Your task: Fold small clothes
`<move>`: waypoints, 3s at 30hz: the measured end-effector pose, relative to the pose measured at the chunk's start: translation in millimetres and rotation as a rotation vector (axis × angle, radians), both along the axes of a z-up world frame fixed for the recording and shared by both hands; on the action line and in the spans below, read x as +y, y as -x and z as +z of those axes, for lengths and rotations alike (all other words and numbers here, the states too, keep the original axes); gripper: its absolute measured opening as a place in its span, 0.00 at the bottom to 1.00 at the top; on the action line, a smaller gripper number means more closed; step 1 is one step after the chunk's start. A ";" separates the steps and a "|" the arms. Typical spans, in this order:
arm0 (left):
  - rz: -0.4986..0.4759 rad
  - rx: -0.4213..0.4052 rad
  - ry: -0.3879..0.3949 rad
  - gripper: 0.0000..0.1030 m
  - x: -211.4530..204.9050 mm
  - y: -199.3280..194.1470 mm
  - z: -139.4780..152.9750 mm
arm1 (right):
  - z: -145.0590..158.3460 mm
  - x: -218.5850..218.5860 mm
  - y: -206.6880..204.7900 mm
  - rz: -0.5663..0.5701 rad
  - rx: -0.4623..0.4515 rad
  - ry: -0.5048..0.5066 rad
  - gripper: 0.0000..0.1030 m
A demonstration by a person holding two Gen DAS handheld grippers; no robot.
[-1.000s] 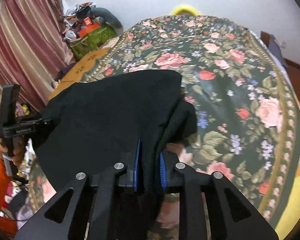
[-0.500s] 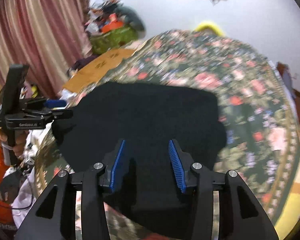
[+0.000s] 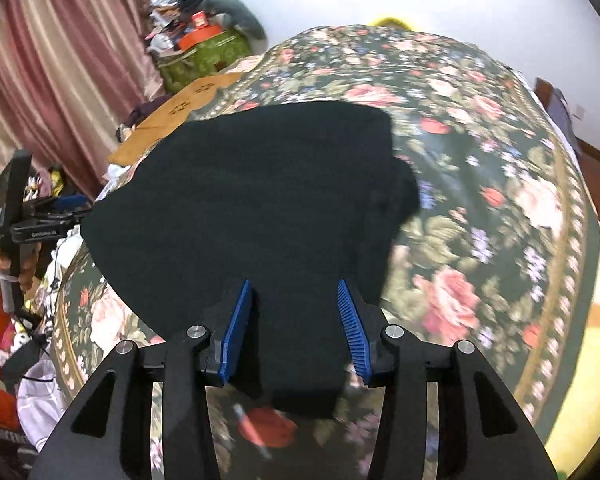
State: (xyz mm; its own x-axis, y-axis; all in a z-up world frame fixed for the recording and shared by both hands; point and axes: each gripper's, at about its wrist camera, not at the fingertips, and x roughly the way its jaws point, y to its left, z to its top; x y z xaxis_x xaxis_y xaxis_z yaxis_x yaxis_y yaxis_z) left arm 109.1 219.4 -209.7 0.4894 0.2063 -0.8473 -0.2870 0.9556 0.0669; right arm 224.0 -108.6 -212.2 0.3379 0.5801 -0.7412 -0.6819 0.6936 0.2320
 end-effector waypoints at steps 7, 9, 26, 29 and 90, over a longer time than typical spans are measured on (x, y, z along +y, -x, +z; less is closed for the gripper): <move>-0.090 -0.099 0.047 0.74 -23.2 -35.5 37.8 | 31.6 16.6 -11.4 0.030 -0.071 -0.059 0.40; -0.132 -0.112 0.060 0.74 -36.6 -50.8 42.9 | 34.8 31.5 -16.5 0.066 -0.085 -0.063 0.40; -0.165 -0.004 0.096 0.77 -51.1 -152.5 -6.4 | -5.7 63.0 -84.8 0.050 -0.068 0.054 0.40; -0.078 0.014 0.019 0.77 -30.2 -142.8 -7.9 | -8.4 35.0 -86.7 -0.027 -0.035 0.055 0.40; -0.161 -0.743 -0.058 0.98 -180.9 126.4 194.6 | 165.0 -25.3 165.0 -0.192 -0.616 -0.299 0.99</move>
State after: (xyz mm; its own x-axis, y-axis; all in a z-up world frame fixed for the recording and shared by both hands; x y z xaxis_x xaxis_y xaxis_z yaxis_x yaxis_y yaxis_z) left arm -17.3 38.5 -15.1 0.9547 0.1183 -0.2730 -0.1336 0.9903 -0.0383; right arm 59.0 -133.9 -47.2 0.7610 0.6168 -0.2011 -0.6223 0.7816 0.0424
